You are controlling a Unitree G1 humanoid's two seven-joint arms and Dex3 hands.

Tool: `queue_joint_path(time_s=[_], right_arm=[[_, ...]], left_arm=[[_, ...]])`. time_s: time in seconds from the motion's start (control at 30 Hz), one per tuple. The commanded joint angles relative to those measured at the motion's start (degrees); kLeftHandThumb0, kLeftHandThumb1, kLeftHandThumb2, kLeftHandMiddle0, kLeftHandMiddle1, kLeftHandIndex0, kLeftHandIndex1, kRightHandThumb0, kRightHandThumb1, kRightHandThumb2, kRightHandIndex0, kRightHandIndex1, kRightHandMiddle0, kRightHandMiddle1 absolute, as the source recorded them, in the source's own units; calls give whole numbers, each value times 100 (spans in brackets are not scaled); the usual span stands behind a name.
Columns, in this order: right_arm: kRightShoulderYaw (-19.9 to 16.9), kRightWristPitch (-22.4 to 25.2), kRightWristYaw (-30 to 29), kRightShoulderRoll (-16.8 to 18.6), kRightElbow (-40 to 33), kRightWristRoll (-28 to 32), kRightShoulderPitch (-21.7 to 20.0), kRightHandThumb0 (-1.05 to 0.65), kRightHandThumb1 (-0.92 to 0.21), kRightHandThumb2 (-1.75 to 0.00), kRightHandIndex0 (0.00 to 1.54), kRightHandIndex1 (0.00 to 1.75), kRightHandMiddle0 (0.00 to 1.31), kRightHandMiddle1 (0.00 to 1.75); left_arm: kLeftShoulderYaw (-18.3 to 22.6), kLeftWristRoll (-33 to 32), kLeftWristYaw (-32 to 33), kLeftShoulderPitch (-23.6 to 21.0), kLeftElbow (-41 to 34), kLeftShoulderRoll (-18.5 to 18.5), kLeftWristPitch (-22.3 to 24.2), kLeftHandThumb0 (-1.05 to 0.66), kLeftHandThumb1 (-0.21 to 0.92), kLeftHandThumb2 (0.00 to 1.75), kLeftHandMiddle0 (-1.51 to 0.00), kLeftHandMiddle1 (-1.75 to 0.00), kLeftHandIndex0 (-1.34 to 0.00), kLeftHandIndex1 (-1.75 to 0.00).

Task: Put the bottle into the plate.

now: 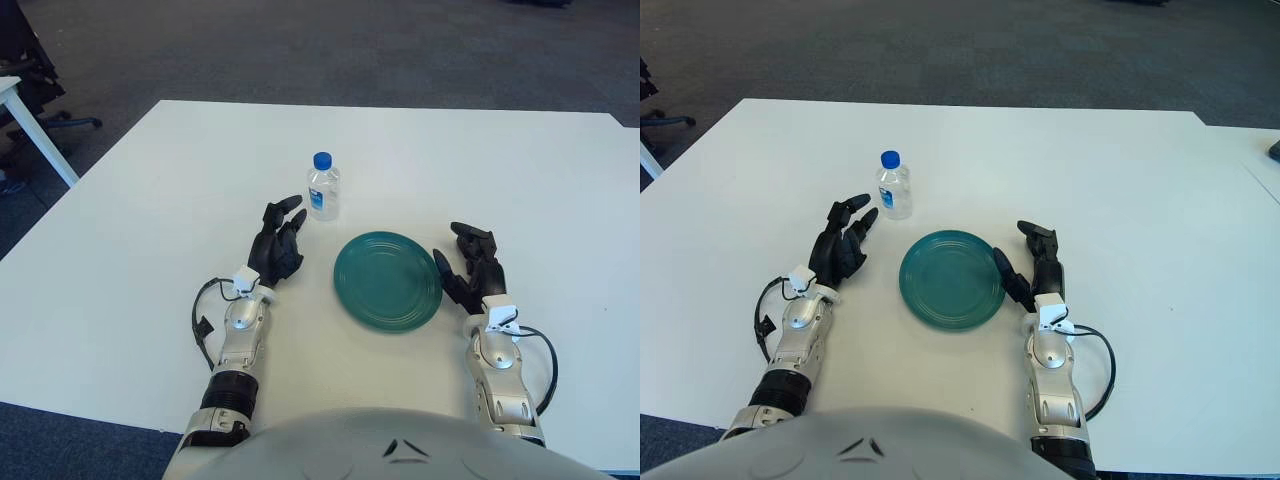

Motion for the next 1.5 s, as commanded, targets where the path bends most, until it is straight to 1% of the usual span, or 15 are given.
queue_joint_path(time_s=[0.0,0.07,0.2,0.4,0.57,0.63,0.73,0.83,0.9,1.07,1.27,1.47], right_arm=[[-20,91,-28,16,57,20,18,-61,-87,-39,34,53,0,106],[-17,115,-26,4,53,-2,16,-62,-87,-39,34,53,0,106],[-16,135,-31,-11,64,-29,13,-63,-88,-40,34,53,0,106],[-26,134,-28,-9,85,-8,-2,-61,-87,-40,33,52,0,106],[-37,132,-29,-2,98,11,-18,-60,-86,-40,33,52,0,106],[-46,152,-34,-8,100,4,-21,-61,-87,-40,34,52,0,106],[-55,183,-37,-3,99,11,-27,-61,-87,-41,34,52,0,106],[-65,215,-46,3,106,13,-38,-60,-87,-42,33,52,0,105],[-68,232,-57,11,94,13,-30,-60,-87,-42,33,52,0,105],[-71,240,-90,21,79,3,-31,-60,-86,-42,33,52,0,105],[-81,217,-107,36,59,35,-22,-60,-85,-43,33,53,0,106],[-91,185,-130,57,65,59,-26,-59,-84,-44,34,53,1,107]], left_arm=[[-106,107,262,657,2,-126,524,-79,92,85,-46,-8,0,-97],[-116,161,377,665,-42,-122,633,-78,92,82,-45,-7,0,-95],[-231,311,562,811,-436,-163,839,-79,92,79,-41,-5,0,-88],[-390,479,782,944,-845,-171,1112,-79,92,78,-37,-3,0,-82],[-431,561,944,932,-689,-174,937,-79,92,78,-36,-2,0,-79],[-417,647,1101,839,-512,-170,784,-79,92,79,-34,-1,0,-78],[-456,781,1327,706,-414,-214,787,-79,92,80,-31,0,0,-76],[-517,965,1582,528,-470,-239,990,-79,92,80,-29,0,0,-75],[-634,1233,1832,426,-720,-282,1383,-81,92,77,-27,0,0,-75],[-836,1639,2042,388,-735,-106,1512,-86,92,66,-23,0,0,-74],[-991,1914,2146,248,-866,-99,1902,-94,92,57,-17,0,0,-61],[-1042,1978,2238,82,-855,-132,2155,-100,92,50,-11,0,0,-48]])
